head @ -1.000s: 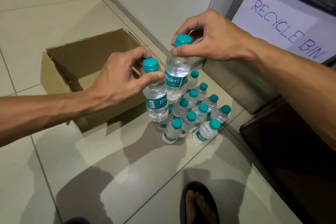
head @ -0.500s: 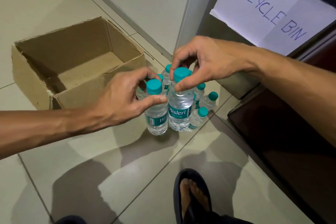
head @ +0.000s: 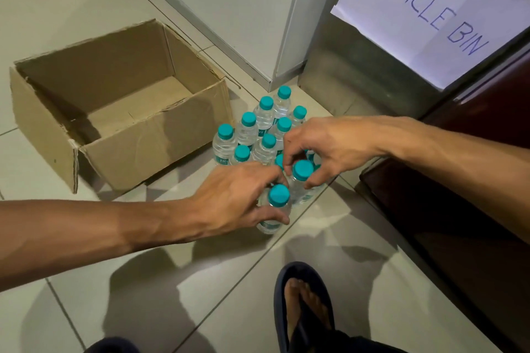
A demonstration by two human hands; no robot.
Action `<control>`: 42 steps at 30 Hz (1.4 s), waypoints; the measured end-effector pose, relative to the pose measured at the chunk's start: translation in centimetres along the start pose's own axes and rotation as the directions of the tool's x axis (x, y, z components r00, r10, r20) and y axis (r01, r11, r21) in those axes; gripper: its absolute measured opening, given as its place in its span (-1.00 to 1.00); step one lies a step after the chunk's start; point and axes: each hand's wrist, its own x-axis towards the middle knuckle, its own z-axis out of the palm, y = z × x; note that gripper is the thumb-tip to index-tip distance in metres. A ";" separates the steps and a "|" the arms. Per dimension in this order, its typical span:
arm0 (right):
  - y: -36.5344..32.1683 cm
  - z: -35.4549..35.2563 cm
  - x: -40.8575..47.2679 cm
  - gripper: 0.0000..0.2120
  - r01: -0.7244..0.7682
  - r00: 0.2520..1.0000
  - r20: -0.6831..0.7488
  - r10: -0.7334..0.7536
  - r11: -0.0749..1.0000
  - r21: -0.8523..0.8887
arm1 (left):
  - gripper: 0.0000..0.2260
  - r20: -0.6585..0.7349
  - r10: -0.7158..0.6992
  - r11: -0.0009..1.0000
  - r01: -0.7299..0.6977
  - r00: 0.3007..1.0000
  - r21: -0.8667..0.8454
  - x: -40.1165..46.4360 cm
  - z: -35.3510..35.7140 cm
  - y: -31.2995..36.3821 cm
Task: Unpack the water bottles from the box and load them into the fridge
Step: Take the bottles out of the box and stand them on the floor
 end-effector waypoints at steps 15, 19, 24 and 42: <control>1.5 3.9 2.0 -0.66 -0.008 0.981 0.191 0.044 0.983 -0.185 | -0.61 0.109 0.024 1.000 -0.025 0.994 0.006 0.5 4.5 -0.4; 1.4 4.5 2.6 -0.71 0.017 0.974 0.222 0.035 0.974 -0.226 | -0.63 0.116 0.007 1.000 -0.006 0.993 -0.004 0.3 4.9 -1.1; 1.4 5.4 3.0 -0.73 0.042 0.972 0.234 0.022 0.964 -0.263 | -0.59 0.140 -0.021 0.999 0.026 0.990 -0.034 0.1 5.2 -1.8; 2.2 5.3 4.0 -0.65 0.057 0.962 0.270 0.028 0.952 -0.302 | -0.67 -0.022 0.013 0.979 -0.017 1.000 -0.204 -0.6 6.7 -2.0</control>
